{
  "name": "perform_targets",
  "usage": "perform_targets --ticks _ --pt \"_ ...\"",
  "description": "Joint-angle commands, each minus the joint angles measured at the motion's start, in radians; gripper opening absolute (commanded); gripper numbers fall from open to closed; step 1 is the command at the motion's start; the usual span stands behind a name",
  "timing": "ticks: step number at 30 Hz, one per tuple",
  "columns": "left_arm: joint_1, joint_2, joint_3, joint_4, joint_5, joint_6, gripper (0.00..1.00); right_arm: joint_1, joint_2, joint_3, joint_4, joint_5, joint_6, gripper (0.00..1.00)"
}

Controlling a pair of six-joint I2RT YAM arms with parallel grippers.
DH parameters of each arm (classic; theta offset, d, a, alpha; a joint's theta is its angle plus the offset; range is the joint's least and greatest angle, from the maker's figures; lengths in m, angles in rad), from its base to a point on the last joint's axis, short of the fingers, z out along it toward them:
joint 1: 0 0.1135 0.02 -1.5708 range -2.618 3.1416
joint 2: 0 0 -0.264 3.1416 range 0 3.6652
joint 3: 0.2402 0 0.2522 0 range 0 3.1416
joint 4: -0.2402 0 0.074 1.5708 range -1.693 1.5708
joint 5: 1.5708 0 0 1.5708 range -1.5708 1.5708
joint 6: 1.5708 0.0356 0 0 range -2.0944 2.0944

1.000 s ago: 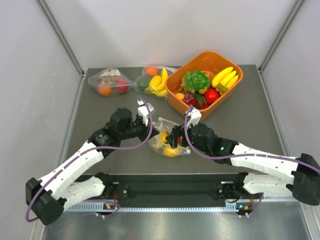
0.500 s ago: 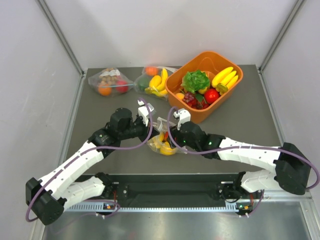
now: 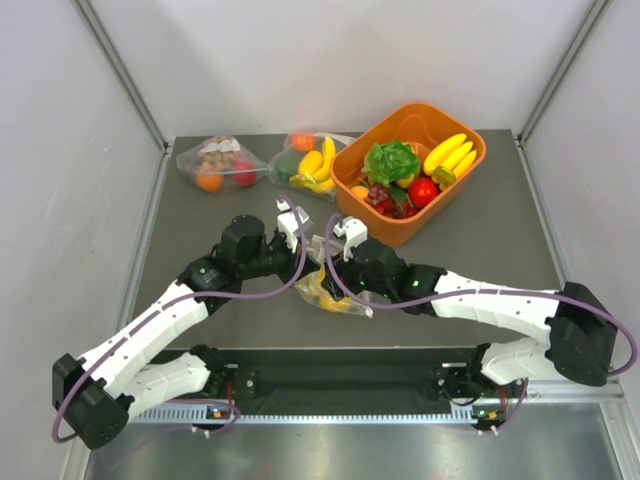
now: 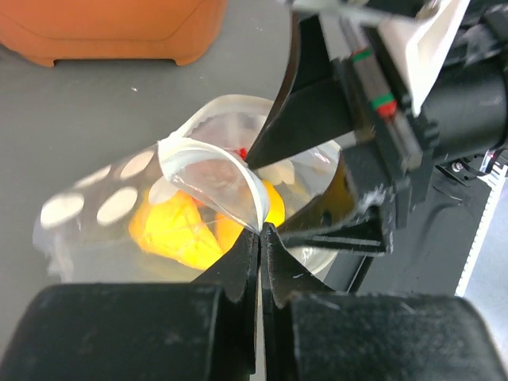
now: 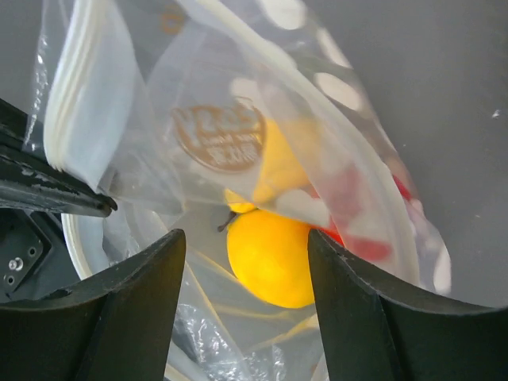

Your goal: Open the zip-top bag and remove the fake food

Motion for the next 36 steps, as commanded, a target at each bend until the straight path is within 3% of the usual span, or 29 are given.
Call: perform_targets --ticks 1,8,20,29,36 --pt "0.002 0.002 0.019 0.057 0.035 -0.003 0.00 0.019 0.034 0.055 0.019 -0.039 -0.025 0.62" --pt "0.001 0.001 0.017 0.058 0.056 0.001 0.00 0.018 0.144 0.095 -0.002 0.025 -0.001 0.62" --pt "0.001 -0.002 0.016 0.060 0.041 -0.001 0.00 0.042 0.134 -0.034 -0.009 0.045 0.094 0.65" --pt "-0.001 0.008 0.016 0.058 0.022 -0.004 0.00 0.070 0.153 -0.141 0.100 0.047 0.171 0.73" --pt "-0.004 0.011 0.014 0.060 0.038 -0.004 0.00 0.077 0.224 -0.187 0.221 0.116 0.225 0.87"
